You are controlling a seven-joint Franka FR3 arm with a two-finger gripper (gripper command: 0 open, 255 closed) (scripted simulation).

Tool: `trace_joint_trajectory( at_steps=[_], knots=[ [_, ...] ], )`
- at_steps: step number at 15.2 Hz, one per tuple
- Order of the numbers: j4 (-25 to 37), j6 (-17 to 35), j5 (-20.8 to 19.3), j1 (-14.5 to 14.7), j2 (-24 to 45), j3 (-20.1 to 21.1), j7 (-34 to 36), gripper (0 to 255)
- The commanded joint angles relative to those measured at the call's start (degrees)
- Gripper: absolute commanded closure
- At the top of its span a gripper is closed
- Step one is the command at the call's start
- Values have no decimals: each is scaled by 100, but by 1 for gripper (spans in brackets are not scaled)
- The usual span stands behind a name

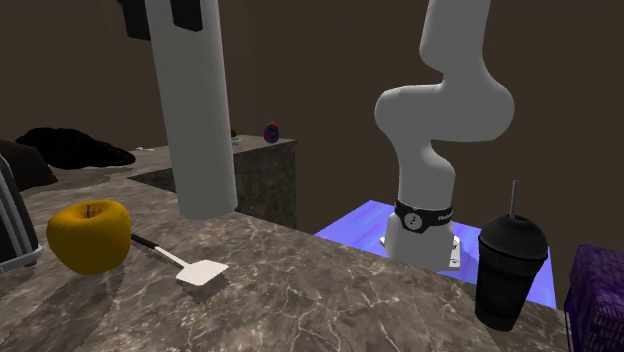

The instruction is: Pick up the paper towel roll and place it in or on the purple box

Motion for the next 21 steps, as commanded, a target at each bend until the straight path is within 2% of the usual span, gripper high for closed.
trace_joint_trajectory(
  at_steps=[1,8,14,21],
  knots=[
    [161,-137,5,4,26,3,2,255],
    [790,-675,21,11,118,6,-4,255],
    [103,-893,61,221,-787,477,682,255],
    [-377,-1250,311,465,-1634,1085,1494,255]
  ],
)
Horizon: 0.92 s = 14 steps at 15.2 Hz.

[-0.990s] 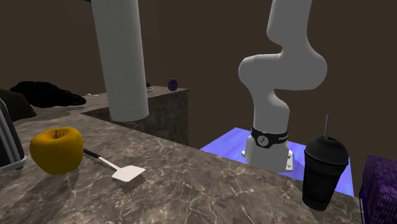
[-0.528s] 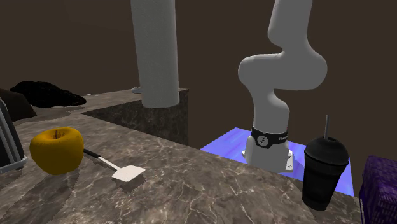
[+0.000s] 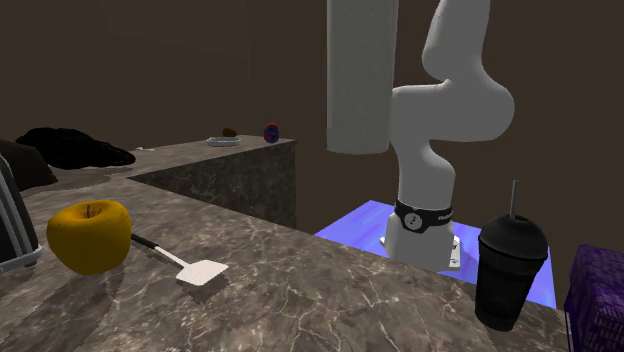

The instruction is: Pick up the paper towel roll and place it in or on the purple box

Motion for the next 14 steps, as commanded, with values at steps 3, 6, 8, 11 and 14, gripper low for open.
trace_joint_trajectory(
  at_steps=[3,6,8,11,14],
  knots=[
    [-156,-233,193,137,-402,343,456,255],
    [-204,-404,379,243,-642,631,823,255],
    [-204,-516,513,314,-774,828,1073,255],
    [-157,-679,726,417,-929,1130,1459,255],
    [-54,-830,947,513,-1031,1441,1858,255]
  ],
)
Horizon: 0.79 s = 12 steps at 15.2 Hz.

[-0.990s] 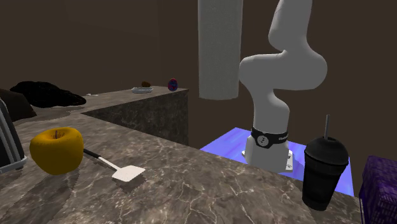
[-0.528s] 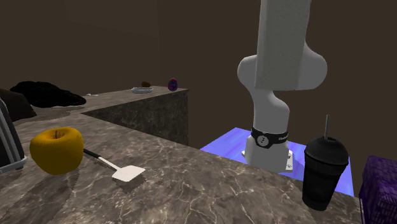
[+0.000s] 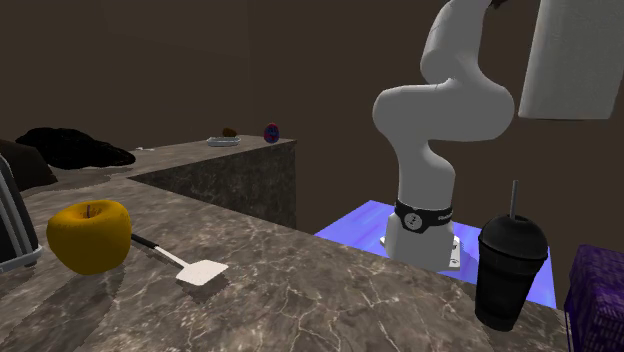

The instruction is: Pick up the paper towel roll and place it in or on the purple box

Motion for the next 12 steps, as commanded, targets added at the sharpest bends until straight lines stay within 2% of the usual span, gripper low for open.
trace_joint_trajectory(
  at_steps=[1,10,12],
  knots=[
    [25,-106,151,68,-117,191,262,255],
    [712,-460,797,232,-48,1217,1545,255],
    [661,-411,849,246,-73,1293,1618,255]
  ],
)
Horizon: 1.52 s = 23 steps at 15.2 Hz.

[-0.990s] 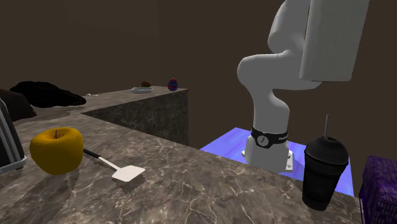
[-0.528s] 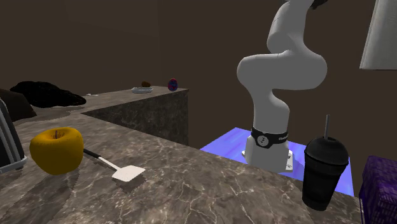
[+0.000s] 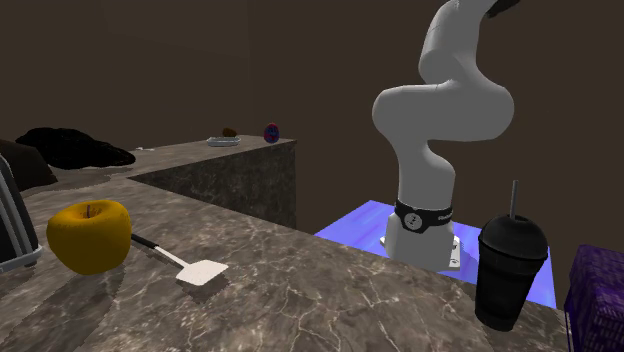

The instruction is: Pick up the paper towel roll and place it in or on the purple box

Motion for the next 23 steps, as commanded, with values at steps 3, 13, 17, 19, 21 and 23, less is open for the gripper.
trace_joint_trajectory(
  at_steps=[3,13,17,19,21,23],
  knots=[
    [-343,213,81,44,-147,69,18,255],
    [-1350,867,239,152,-507,175,-98,255],
    [-1721,1128,310,193,-621,236,-137,255],
    [-1901,1259,347,214,-671,270,-155,255],
    [-2076,1391,386,234,-717,306,-172,255],
    [-2248,1523,426,255,-758,346,-189,255]
  ],
)
